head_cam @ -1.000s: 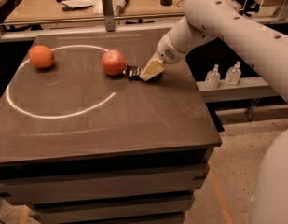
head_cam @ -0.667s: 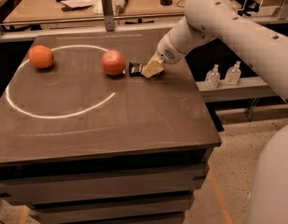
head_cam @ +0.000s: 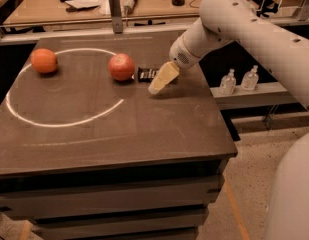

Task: Move rxbar chocolate near apple

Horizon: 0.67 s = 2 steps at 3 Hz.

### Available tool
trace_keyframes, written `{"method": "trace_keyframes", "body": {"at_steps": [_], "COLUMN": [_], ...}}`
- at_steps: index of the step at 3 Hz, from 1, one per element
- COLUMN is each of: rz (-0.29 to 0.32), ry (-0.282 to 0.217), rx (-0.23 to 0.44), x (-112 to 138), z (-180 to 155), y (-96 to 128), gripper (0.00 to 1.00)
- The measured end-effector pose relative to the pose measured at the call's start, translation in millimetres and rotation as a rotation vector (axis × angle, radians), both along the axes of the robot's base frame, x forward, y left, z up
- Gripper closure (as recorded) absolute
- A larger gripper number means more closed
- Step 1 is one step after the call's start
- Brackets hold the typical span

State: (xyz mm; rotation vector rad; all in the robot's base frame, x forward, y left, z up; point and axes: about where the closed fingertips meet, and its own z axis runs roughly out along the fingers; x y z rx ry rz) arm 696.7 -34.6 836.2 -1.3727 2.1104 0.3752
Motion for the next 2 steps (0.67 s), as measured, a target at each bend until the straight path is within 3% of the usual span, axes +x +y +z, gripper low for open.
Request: {"method": "trace_keyframes", "body": {"at_steps": [2], "rz": [0.007], "ry": [-0.038], "rx": [0.181], "x": [-32.6], "z": [22.0], "y": [-60.2], "gripper": [0.00]}}
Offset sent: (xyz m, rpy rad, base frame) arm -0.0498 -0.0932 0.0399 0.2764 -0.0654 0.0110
